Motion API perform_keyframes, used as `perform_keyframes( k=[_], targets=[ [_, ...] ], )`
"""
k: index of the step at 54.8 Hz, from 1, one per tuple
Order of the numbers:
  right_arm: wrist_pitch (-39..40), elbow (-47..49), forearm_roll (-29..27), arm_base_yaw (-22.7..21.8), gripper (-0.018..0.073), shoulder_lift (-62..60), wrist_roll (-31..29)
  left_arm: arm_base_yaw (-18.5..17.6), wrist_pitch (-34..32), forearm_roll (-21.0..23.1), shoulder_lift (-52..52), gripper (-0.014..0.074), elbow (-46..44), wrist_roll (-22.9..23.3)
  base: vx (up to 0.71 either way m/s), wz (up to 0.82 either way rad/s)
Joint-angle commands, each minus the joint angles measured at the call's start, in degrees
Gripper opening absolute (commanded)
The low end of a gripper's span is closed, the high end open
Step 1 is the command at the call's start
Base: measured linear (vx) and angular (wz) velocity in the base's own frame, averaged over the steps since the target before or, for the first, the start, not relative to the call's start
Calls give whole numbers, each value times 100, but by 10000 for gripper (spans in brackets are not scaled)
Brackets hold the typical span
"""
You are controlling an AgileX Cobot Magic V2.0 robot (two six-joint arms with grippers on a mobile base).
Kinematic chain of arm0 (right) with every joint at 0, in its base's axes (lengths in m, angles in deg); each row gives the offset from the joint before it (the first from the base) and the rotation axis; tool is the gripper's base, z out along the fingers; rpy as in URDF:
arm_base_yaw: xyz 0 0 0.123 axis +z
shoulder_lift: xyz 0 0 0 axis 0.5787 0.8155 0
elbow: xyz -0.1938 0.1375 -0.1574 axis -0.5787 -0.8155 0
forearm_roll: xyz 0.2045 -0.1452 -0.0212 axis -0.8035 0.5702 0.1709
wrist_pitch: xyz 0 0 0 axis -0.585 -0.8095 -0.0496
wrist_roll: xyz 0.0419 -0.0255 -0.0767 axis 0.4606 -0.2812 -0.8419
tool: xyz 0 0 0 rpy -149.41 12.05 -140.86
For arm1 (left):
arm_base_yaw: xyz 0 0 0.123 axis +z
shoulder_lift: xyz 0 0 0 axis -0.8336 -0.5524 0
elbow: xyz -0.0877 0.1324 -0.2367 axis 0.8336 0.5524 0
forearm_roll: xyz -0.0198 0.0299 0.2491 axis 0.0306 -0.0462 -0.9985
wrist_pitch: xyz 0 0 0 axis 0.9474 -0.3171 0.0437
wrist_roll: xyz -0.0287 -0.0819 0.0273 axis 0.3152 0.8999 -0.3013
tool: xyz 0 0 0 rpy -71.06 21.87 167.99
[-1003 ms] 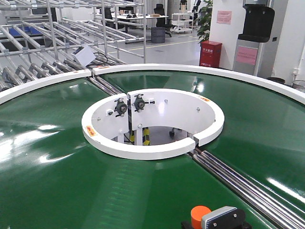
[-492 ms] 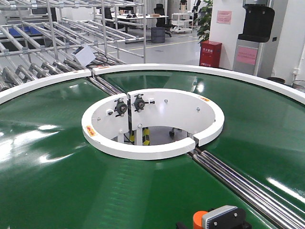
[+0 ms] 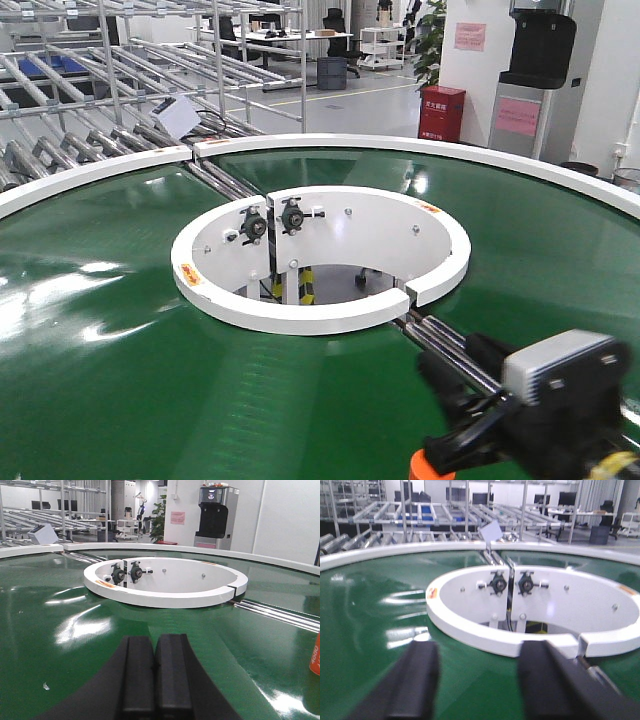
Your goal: Grab orange capacitor from left shelf to right conveyor
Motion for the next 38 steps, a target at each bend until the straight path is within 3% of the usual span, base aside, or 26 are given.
perform_keyframes(
  k=[1, 4, 16, 24, 38],
  targets=[
    [-880, 114, 51, -4, 120, -1149, 15, -44, -463, 27, 29, -6, -171, 32, 0, 0],
    [-1843, 114, 45, -4, -15, -1745, 28, -44, -463, 27, 29, -6, -171, 32, 0, 0],
    [-4842, 114, 45, -4, -12, -3610, 4, -44, -463, 27, 29, -6, -171, 32, 0, 0],
    [-5604, 114, 45, -4, -12, -4297, 4, -44, -463, 27, 29, -6, -171, 32, 0, 0],
    [-5798, 114, 45, -4, -12, -4852, 4, -44, -463, 27, 29, -6, -171, 32, 0, 0]
  ],
)
